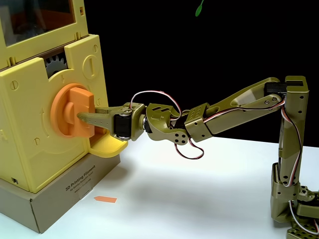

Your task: Turn the button of vending machine.

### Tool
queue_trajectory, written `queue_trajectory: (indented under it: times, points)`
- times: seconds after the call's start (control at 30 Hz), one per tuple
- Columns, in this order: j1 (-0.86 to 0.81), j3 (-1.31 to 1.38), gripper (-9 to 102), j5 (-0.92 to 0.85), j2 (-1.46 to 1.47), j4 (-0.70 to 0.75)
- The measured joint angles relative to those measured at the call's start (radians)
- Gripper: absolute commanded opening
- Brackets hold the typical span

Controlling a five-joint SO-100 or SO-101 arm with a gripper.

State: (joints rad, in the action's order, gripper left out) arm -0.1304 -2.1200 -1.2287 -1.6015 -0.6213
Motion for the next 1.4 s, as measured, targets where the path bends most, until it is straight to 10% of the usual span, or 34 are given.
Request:
queue_trajectory:
  times: [1.4]
  points:
    - [0.028, -0.041, -1, 1.193, -0.02, -0.081]
